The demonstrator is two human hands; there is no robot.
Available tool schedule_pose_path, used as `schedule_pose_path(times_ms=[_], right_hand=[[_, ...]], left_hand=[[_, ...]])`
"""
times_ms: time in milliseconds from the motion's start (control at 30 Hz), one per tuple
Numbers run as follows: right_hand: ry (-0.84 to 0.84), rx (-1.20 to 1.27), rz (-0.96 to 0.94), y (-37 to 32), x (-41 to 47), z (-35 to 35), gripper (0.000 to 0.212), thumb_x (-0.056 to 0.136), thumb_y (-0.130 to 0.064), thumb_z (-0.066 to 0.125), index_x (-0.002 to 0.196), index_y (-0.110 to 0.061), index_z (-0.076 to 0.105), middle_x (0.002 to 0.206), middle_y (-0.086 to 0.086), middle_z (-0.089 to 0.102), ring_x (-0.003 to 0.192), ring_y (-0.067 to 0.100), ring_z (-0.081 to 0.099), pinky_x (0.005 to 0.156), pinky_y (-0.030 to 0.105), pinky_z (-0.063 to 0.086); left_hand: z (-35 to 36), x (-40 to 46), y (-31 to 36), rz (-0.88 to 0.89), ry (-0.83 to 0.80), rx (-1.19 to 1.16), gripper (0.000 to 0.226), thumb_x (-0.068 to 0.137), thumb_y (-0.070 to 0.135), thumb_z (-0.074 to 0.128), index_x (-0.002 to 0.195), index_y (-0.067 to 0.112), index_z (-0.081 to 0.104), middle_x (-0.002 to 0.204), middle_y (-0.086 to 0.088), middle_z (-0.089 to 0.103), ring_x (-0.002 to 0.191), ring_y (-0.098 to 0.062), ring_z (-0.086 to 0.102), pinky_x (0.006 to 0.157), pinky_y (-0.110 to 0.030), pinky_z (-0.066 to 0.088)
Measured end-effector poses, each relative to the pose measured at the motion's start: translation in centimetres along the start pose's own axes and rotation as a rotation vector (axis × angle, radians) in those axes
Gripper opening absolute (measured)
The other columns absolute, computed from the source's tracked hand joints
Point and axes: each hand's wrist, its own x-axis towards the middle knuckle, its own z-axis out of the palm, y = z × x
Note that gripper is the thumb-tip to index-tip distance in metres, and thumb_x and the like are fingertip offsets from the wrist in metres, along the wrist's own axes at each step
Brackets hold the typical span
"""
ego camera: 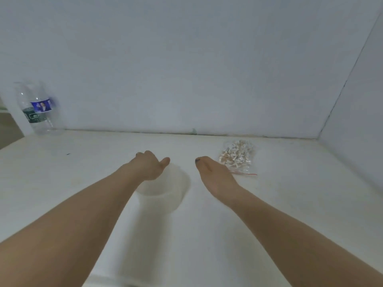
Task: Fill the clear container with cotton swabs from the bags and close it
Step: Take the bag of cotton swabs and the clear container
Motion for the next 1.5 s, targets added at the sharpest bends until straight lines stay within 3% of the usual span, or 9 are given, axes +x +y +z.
schedule_pose_path(times_ms=[267, 400, 500, 600, 700, 833, 1100, 1300, 1500], right_hand=[[0.131, 0.634, 0.315, 3.7, -3.8, -1.4, 0.056, 0.107, -0.046, 0.023, 0.113, -0.021, 0.073, 0.108, 0.002, 0.075, 0.095, 0.015, 0.069, 0.070, 0.026, 0.048], [0.116, 0.773, 0.297, 5.7, -5.4, -2.4, 0.059, 0.108, -0.046, 0.021, 0.103, -0.023, 0.075, 0.102, 0.002, 0.078, 0.094, 0.015, 0.072, 0.078, 0.029, 0.052], [0.125, 0.820, 0.301, 6.5, -6.2, -2.8, 0.061, 0.108, -0.044, 0.021, 0.098, -0.022, 0.077, 0.095, 0.000, 0.079, 0.087, 0.013, 0.073, 0.078, 0.033, 0.054], [0.121, 0.889, 0.324, 6.5, -6.7, -2.4, 0.061, 0.106, -0.049, 0.023, 0.110, -0.016, 0.075, 0.107, 0.005, 0.077, 0.104, 0.021, 0.070, 0.096, 0.040, 0.051], [0.159, 0.949, 0.358, 6.5, -6.8, -1.9, 0.057, 0.104, -0.052, 0.027, 0.114, -0.019, 0.073, 0.107, 0.004, 0.077, 0.104, 0.022, 0.070, 0.095, 0.040, 0.052], [0.221, 0.957, 0.383, 6.5, -7.1, -1.6, 0.053, 0.105, -0.053, 0.026, 0.098, -0.024, 0.070, 0.087, -0.004, 0.074, 0.082, 0.011, 0.067, 0.069, 0.028, 0.050], [0.357, 0.995, 0.366, 6.0, -6.7, -0.4, 0.065, 0.102, -0.059, 0.023, 0.113, -0.017, 0.072, 0.116, 0.008, 0.073, 0.110, 0.026, 0.066, 0.104, 0.046, 0.048], [0.391, 0.898, 0.285, 6.1, -6.9, 0.4, 0.070, 0.090, -0.070, 0.019, 0.111, -0.033, 0.073, 0.116, -0.004, 0.074, 0.119, 0.016, 0.062, 0.114, 0.045, 0.036], [0.418, 0.846, 0.247, 6.3, -6.9, 0.2, 0.048, 0.100, -0.052, 0.035, 0.100, -0.024, 0.073, 0.109, -0.005, 0.073, 0.109, 0.011, 0.063, 0.087, 0.027, 0.042]], left_hand=[[3.0, -4.2, 4.9, 0.321, -0.191, -0.337, 0.082, 0.098, 0.065, 0.047, 0.155, 0.013, 0.021, 0.142, -0.013, 0.049, 0.125, -0.030, 0.056, 0.107, -0.042, 0.044], [3.9, -7.3, 5.8, 0.626, -0.242, -0.271, 0.098, 0.085, 0.073, 0.063, 0.159, 0.038, 0.009, 0.162, 0.002, 0.018, 0.148, -0.025, 0.031, 0.118, -0.043, 0.033], [4.8, -8.5, 5.6, 0.763, -0.196, -0.149, 0.109, 0.073, 0.068, 0.079, 0.156, 0.044, 0.013, 0.157, 0.014, 0.017, 0.148, -0.014, 0.018, 0.120, -0.045, 0.029], [6.0, -8.8, 5.4, 0.848, -0.073, -0.147, 0.099, 0.069, 0.062, 0.084, 0.148, 0.046, 0.027, 0.151, 0.016, 0.024, 0.141, -0.009, 0.020, 0.117, -0.038, 0.029], [7.3, -8.9, 5.3, 0.859, 0.008, -0.292, 0.088, 0.070, 0.062, 0.083, 0.142, 0.043, 0.037, 0.147, 0.022, 0.030, 0.137, -0.004, 0.027, 0.108, -0.030, 0.035], [8.7, -9.2, 5.4, 0.875, 0.173, -0.309, 0.080, 0.070, 0.070, 0.075, 0.136, 0.036, 0.044, 0.143, 0.023, 0.036, 0.135, -0.003, 0.031, 0.103, -0.023, 0.032], [9.6, -10.2, 5.8, 0.896, 0.296, -0.244, 0.086, 0.068, 0.087, 0.049, 0.132, 0.029, 0.048, 0.141, 0.014, 0.042, 0.133, -0.009, 0.035, 0.099, -0.019, 0.029], [8.6, -11.0, 8.0, 0.686, 0.161, -0.650, 0.083, 0.070, 0.089, 0.038, 0.130, 0.032, 0.049, 0.128, 0.009, 0.053, 0.120, -0.013, 0.050, 0.091, -0.028, 0.038], [6.5, -8.8, 7.1, 0.414, -0.128, -1.169, 0.072, 0.081, 0.086, 0.047, 0.124, 0.029, 0.056, 0.128, 0.002, 0.061, 0.122, -0.018, 0.060, 0.110, -0.043, 0.045]])
